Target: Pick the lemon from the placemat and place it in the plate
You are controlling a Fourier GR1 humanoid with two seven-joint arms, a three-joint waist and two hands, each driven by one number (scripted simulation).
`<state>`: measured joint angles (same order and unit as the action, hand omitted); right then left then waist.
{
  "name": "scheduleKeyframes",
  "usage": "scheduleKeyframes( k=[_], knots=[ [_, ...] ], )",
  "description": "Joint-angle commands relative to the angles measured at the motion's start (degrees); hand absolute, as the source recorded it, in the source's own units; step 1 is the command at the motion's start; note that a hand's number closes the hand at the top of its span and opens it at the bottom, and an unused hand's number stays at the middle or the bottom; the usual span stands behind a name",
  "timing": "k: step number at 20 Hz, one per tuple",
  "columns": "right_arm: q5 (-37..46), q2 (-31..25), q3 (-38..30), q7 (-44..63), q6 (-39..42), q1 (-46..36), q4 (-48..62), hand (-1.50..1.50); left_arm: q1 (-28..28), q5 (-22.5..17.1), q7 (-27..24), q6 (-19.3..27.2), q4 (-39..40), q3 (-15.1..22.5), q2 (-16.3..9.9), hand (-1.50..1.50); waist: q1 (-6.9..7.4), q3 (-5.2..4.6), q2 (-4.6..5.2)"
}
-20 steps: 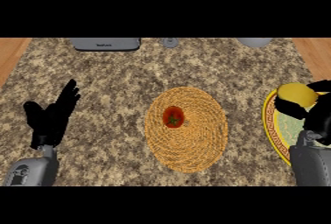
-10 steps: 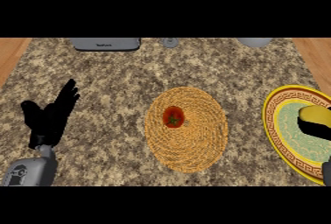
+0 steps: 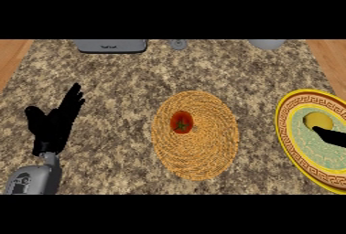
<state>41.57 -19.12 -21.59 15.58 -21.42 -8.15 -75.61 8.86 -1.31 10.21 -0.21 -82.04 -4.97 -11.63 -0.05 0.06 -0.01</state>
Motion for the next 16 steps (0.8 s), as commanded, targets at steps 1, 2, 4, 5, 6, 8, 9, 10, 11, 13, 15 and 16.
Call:
scheduleKeyframes(
  k=[1, 2, 4, 5, 6, 8, 9, 10, 11, 13, 15, 16],
  knots=[
    [-2.25, 1.19, 0.31, -6.82, -4.29, 0.05, -5.62, -1.50, 1.54, -0.88, 0.58, -0.61, 1.04, -1.76, -1.32, 0.00, -0.34, -0.05, -0.09],
    [-5.85, 1.80, 0.06, -10.70, -3.91, 1.43, -9.07, -1.50, -0.32, -1.14, 2.44, -0.99, -2.02, -1.26, -1.66, 0.00, -0.45, 0.00, -0.40],
    [-11.40, 3.31, -0.64, -15.77, -4.35, -0.10, -9.90, -1.50, -2.17, 0.24, 0.21, 0.22, -2.28, -0.15, -0.13, 0.00, -0.13, 0.05, -0.35],
    [-11.86, 5.17, 0.49, -13.82, -3.64, 1.15, -15.07, -1.50, -0.87, -0.34, 1.76, -0.37, -2.22, -0.56, -0.84, 0.00, -0.64, -0.03, -0.42],
    [-13.12, 4.43, 0.00, -12.17, -1.99, 1.05, -17.54, -1.50, 1.94, -0.21, -0.10, 0.30, 2.01, -1.10, 0.08, 0.00, -1.07, -0.09, -0.19],
    [-17.35, 4.27, -3.13, -7.14, -0.24, 0.79, -20.78, -1.50, -2.55, 0.80, -3.21, -0.34, 0.64, -0.12, 0.28, 0.00, -0.71, -0.10, -0.28],
    [-19.75, 6.96, -3.22, -7.67, -0.65, 2.89, -21.83, -1.50, -1.10, 0.10, -0.64, 0.23, 0.32, -0.46, 0.66, 0.00, -0.84, -0.07, -0.27],
    [-22.64, 6.84, -4.64, -5.29, 1.07, 3.26, -23.61, -1.50, -3.30, -0.63, -0.97, -0.67, -1.71, -1.00, -0.18, 0.00, -0.72, -0.07, -0.41],
    [-25.85, 7.27, -5.02, -5.14, 3.17, 3.83, -22.89, -1.50, -0.15, -0.22, 0.38, 0.12, -1.02, -1.51, -0.72, 0.00, -0.93, -0.04, -0.30],
    [-28.82, 8.16, -4.86, -4.35, 4.61, 3.16, -21.99, -1.50, -1.70, -0.50, 0.02, -1.24, -0.72, -0.96, -0.64, 0.00, -0.28, -0.04, -0.17],
    [-36.16, 7.15, -8.02, -6.53, 9.65, 7.81, -24.55, -1.50, 0.12, -0.30, -0.22, -0.87, -0.20, -1.80, -1.29, 0.00, -0.79, -0.03, -0.20],
    [-38.60, 5.09, -10.55, -8.00, 10.75, 7.01, -22.08, -1.50, 2.32, 0.95, -2.70, 0.45, 5.13, -1.32, 0.58, 0.00, -0.81, -0.04, -0.01]
  ],
)
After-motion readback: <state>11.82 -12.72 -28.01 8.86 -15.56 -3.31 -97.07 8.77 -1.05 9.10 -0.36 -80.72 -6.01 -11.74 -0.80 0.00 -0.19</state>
